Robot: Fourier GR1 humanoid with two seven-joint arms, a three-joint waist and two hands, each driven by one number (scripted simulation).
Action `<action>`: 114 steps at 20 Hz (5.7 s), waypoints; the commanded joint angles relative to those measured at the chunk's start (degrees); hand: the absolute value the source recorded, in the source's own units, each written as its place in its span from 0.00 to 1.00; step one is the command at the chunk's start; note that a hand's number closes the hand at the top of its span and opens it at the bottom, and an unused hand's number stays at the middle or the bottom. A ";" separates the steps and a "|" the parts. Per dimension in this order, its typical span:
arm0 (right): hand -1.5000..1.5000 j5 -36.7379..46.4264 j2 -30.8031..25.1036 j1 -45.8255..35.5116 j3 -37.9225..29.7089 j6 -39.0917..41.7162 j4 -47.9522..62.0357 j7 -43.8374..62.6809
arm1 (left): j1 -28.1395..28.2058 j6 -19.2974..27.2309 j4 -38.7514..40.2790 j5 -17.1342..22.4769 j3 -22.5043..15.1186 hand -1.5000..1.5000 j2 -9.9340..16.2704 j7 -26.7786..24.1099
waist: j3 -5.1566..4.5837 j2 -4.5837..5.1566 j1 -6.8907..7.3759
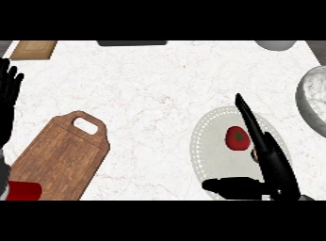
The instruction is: Pick the cupcake from the placemat and place it in the bowl
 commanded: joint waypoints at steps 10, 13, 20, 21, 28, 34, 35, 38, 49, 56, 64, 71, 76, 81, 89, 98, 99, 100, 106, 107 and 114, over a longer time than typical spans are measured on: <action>0.00 13.76 -28.85 16.45 -9.06 7.62 -31.42 31.98 | 0.63 -1.81 2.54 0.87 2.54 0.50 -0.06 -3.38 | -0.15 0.09 -1.06; 0.00 10.66 -36.60 15.70 -12.39 16.06 -32.20 38.69 | 0.45 -2.27 1.15 1.25 2.19 0.50 0.22 -2.07 | -0.18 0.28 0.23; 0.00 0.79 -46.90 17.31 -17.42 29.94 -38.50 45.86 | 0.38 -2.96 1.65 0.84 2.11 0.50 -0.06 -2.30 | 0.02 0.57 0.97; 0.00 -2.75 -46.62 16.21 -18.71 31.48 -39.58 48.17 | -0.24 -3.11 0.25 0.73 1.56 0.50 -0.11 -1.59 | 0.05 0.59 1.31; 0.00 2.14 -38.59 16.89 -19.62 37.13 -31.68 44.72 | -5.02 -5.86 5.38 1.74 4.20 0.50 0.68 -0.88 | 0.18 0.70 1.46; 0.00 3.17 -33.15 16.09 -19.87 43.73 -31.71 48.55 | -2.12 -3.08 0.41 -1.87 2.64 0.50 -2.22 -0.52 | 0.16 0.63 1.77; 0.00 7.77 -31.62 16.84 -19.27 42.16 -23.24 38.57 | -2.00 -6.08 1.90 0.66 4.40 0.50 -0.42 -0.46 | 0.21 0.69 1.91; 0.00 6.80 -27.93 12.89 -18.16 45.03 -21.72 41.90 | -2.64 -1.78 2.50 -4.51 0.49 0.50 -5.08 -2.29 | 0.17 0.77 2.04; 0.00 21.54 -16.83 11.48 -16.96 46.14 -8.93 32.19 | -3.09 -4.37 2.96 -4.15 3.10 0.50 -5.10 -1.46 | 0.17 0.71 1.94; 0.00 25.61 -13.48 12.58 -19.25 46.28 -4.87 22.30 | -5.31 -7.37 7.97 -3.59 5.80 0.50 -3.92 -3.82 | 0.17 0.74 1.74; 0.00 30.74 -6.64 7.50 -19.69 51.34 -1.07 24.24 | -2.97 -5.74 -0.54 -4.97 4.95 0.50 -5.58 2.30 | 0.17 0.69 1.98; 0.00 38.22 -2.00 5.45 -18.11 48.43 7.79 19.83 | -4.12 -8.19 4.86 -4.79 6.78 0.50 -5.64 -2.94 | 0.17 0.74 2.04; 0.00 40.29 -0.34 7.45 -18.94 49.82 7.31 20.93 | -3.33 -6.23 -1.91 -5.15 6.06 0.50 -6.12 4.13 | 0.17 0.66 2.03; 0.00 42.73 1.09 5.70 -21.55 47.95 15.57 16.53 | -3.05 -8.86 3.08 -5.09 7.77 0.50 -5.88 -1.80 | 0.17 0.72 2.01; 1.00 45.43 1.88 2.22 -23.15 43.26 15.63 10.30 | -5.17 -7.29 5.01 -7.72 6.03 0.50 -7.46 -1.72 | 0.16 0.73 1.82; 1.00 40.75 -17.33 12.27 -43.32 39.38 29.81 -4.60 | -1.49 -7.48 1.41 -5.96 9.51 0.50 -5.87 -0.33 | 0.52 0.97 -1.98; 1.00 40.10 -19.03 13.04 -45.78 39.55 32.48 -4.79 | -1.12 -7.56 1.08 -5.31 10.44 0.50 -5.40 -0.09 | 0.68 0.91 -2.42; 1.00 40.29 -20.80 13.64 -47.58 39.65 34.98 -4.49 | -0.93 -7.56 1.20 -5.60 10.31 0.50 -5.42 -0.41 | 0.79 1.17 -3.12; 1.00 35.70 -31.04 14.92 -58.46 37.67 50.13 -17.49 | -1.03 -8.45 0.68 -4.32 10.24 0.50 -5.72 0.24 | 1.04 0.92 -1.19; 1.00 35.04 -32.60 14.66 -60.42 36.87 52.64 -19.18 | -1.10 -8.04 0.41 -5.04 9.44 0.50 -6.19 0.27 | 1.04 0.91 -1.03; 1.00 32.31 -41.47 13.45 -69.31 31.69 67.23 -31.21 | -2.14 -8.60 1.35 -5.14 9.16 0.50 -6.04 -0.57 | 0.95 0.97 0.37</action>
